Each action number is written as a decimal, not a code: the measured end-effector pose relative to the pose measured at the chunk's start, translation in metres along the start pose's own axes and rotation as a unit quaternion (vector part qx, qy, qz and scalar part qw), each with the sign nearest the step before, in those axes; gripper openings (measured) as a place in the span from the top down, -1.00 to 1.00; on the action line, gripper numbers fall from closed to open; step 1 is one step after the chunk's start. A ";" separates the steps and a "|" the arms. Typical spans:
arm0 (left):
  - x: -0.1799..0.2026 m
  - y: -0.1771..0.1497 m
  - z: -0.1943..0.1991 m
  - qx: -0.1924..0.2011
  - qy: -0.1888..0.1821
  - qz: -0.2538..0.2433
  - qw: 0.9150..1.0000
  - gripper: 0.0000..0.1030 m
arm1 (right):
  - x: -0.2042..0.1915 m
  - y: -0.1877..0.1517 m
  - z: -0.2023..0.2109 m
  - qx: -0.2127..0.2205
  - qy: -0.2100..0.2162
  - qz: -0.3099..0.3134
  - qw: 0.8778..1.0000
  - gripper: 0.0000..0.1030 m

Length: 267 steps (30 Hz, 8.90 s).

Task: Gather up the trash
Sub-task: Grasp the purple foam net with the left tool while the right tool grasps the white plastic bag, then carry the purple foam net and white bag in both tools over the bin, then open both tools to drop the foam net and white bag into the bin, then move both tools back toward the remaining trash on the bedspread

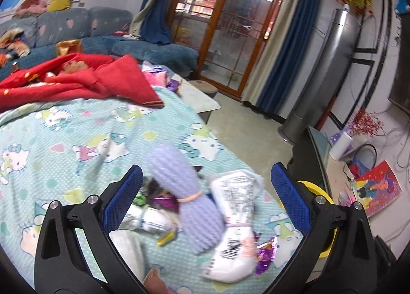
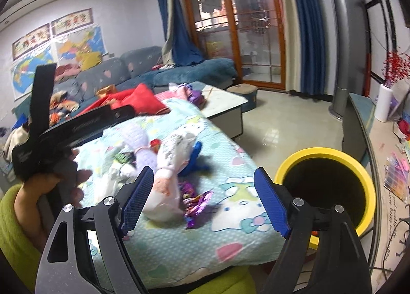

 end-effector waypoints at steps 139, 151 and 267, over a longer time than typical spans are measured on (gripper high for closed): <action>0.206 -0.058 -0.069 -0.098 -0.229 -0.171 0.953 0.56 | 0.185 -0.028 -0.027 -0.066 -0.097 -0.175 0.977 0.28; 0.229 -0.074 -0.109 -0.129 -0.230 -0.155 0.952 0.56 | 0.210 -0.051 -0.047 -0.095 -0.126 -0.181 0.971 0.28; -0.009 -0.013 -0.012 -0.026 -0.037 0.000 0.999 -0.79 | -0.006 -0.023 -0.039 -0.071 0.000 0.041 0.997 -0.47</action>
Point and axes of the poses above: each gripper's, at about its wrist camera, not at the fingertips, and z roughly against the way its jaws point, x to its right, y to its top, the point moved 5 cm from there along -z, roughly the way its jaws point, and after that the axes turned 7 degrees about -y, right-handed, at the moved point
